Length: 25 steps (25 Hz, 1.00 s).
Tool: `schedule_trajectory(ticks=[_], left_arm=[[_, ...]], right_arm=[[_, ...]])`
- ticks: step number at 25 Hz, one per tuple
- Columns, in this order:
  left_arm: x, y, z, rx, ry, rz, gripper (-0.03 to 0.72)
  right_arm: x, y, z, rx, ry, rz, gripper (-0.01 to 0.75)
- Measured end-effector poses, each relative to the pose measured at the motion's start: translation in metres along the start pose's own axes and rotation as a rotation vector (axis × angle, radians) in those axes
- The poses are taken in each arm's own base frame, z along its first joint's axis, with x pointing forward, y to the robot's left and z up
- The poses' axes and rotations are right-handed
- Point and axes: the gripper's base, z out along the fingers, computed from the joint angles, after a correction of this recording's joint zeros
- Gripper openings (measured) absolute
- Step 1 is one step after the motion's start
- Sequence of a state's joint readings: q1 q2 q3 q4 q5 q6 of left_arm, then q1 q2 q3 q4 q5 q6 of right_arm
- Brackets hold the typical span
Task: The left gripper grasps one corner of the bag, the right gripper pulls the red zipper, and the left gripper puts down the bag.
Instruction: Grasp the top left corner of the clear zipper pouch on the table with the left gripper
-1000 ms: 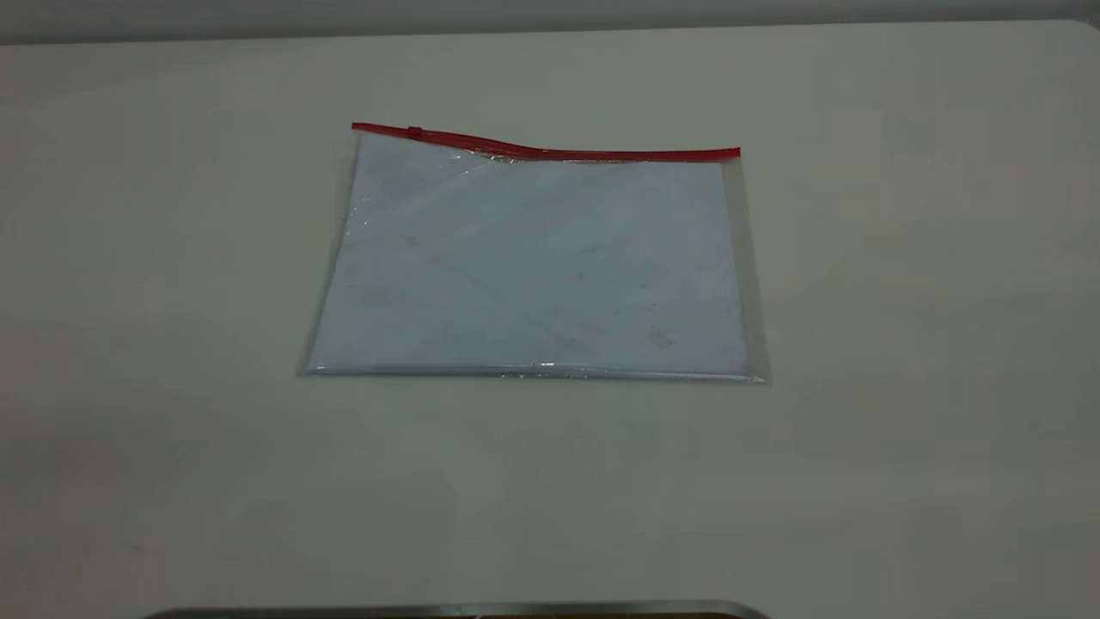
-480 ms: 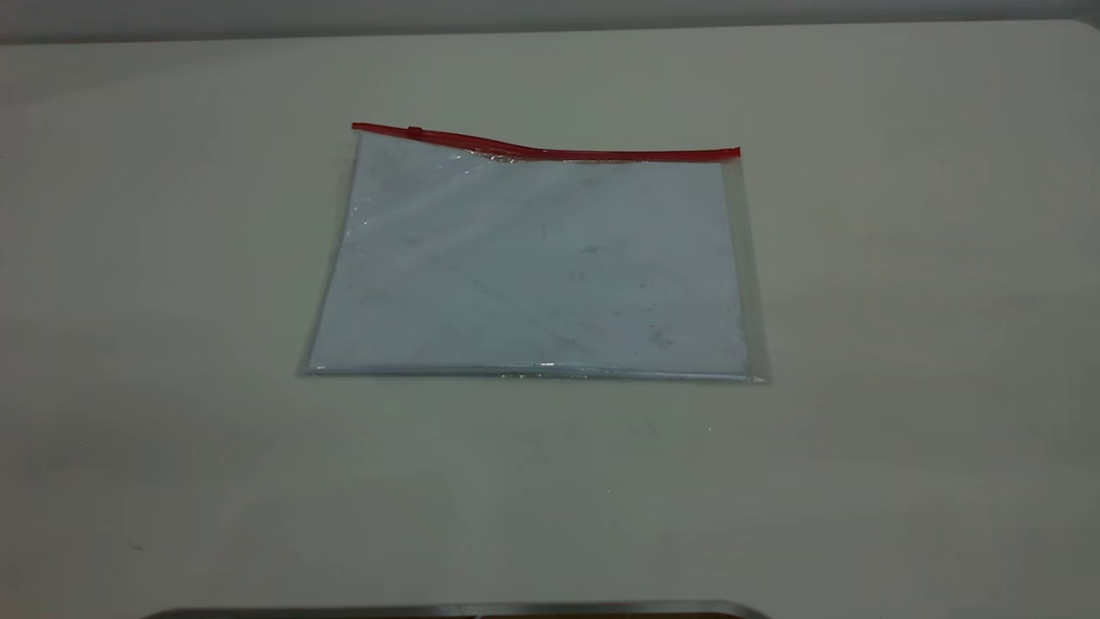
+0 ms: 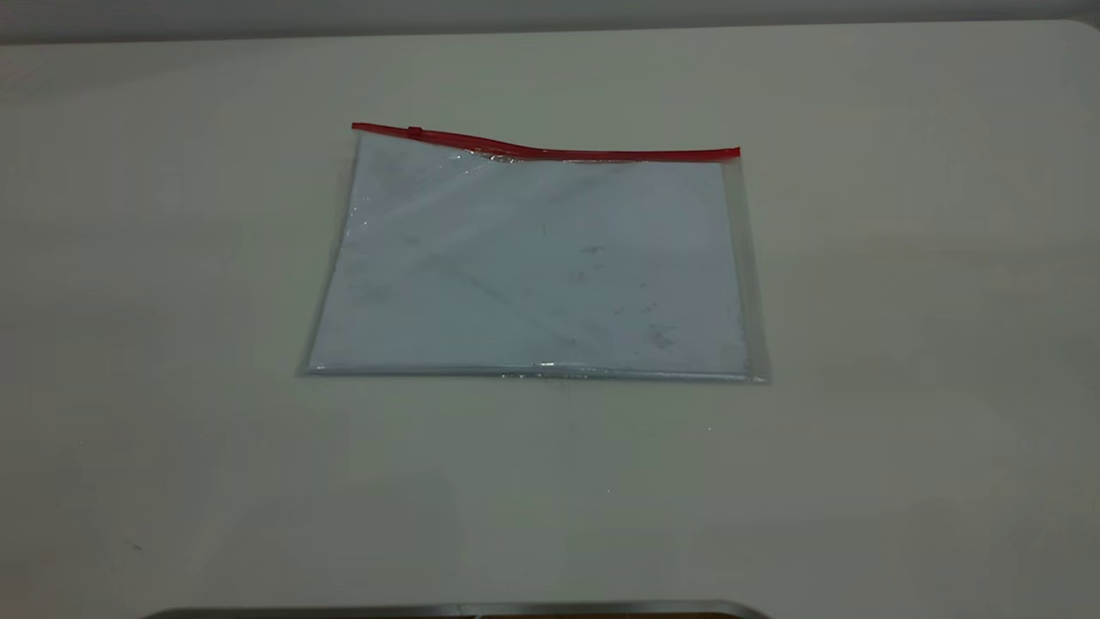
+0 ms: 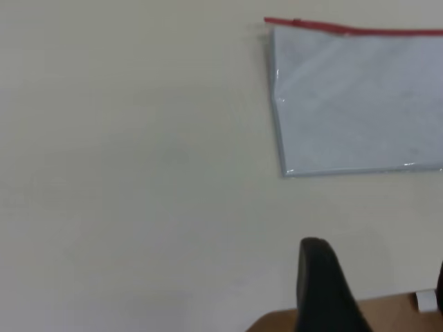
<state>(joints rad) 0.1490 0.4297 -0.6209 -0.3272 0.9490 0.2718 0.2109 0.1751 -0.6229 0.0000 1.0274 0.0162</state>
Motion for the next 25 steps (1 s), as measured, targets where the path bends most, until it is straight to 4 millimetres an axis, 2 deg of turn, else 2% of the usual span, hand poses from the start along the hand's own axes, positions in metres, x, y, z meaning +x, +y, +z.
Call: schedule_trajectory(ticks=[2, 6, 12, 14, 20, 25], left_arm=[[-0.024, 0.005, 0.009, 0.006, 0.016, 0.0, 0.485], [-0.07, 0.015, 0.036, 0.045, 0.048, -0.031, 0.549], [-0.125, 0.031, 0.096, 0.152, 0.12, -0.038, 0.574], [-0.138, 0.037, 0.123, 0.196, 0.153, -0.05, 0.573], [-0.164, 0.056, 0.202, 0.283, 0.165, -0.019, 0.575], [-0.167, 0.065, 0.267, 0.349, 0.194, 0.031, 0.575]], right_arm=[[-0.018, 0.0, 0.009, 0.0, 0.023, 0.003, 0.517], [-0.044, 0.001, 0.044, 0.003, 0.122, 0.009, 0.564], [-0.06, 0.003, 0.105, -0.009, 0.319, 0.036, 0.574], [-0.063, 0.004, 0.121, -0.018, 0.348, 0.051, 0.574], [-0.073, 0.004, 0.167, -0.017, 0.377, 0.062, 0.574], [-0.079, 0.004, 0.196, -0.015, 0.386, 0.06, 0.574]])
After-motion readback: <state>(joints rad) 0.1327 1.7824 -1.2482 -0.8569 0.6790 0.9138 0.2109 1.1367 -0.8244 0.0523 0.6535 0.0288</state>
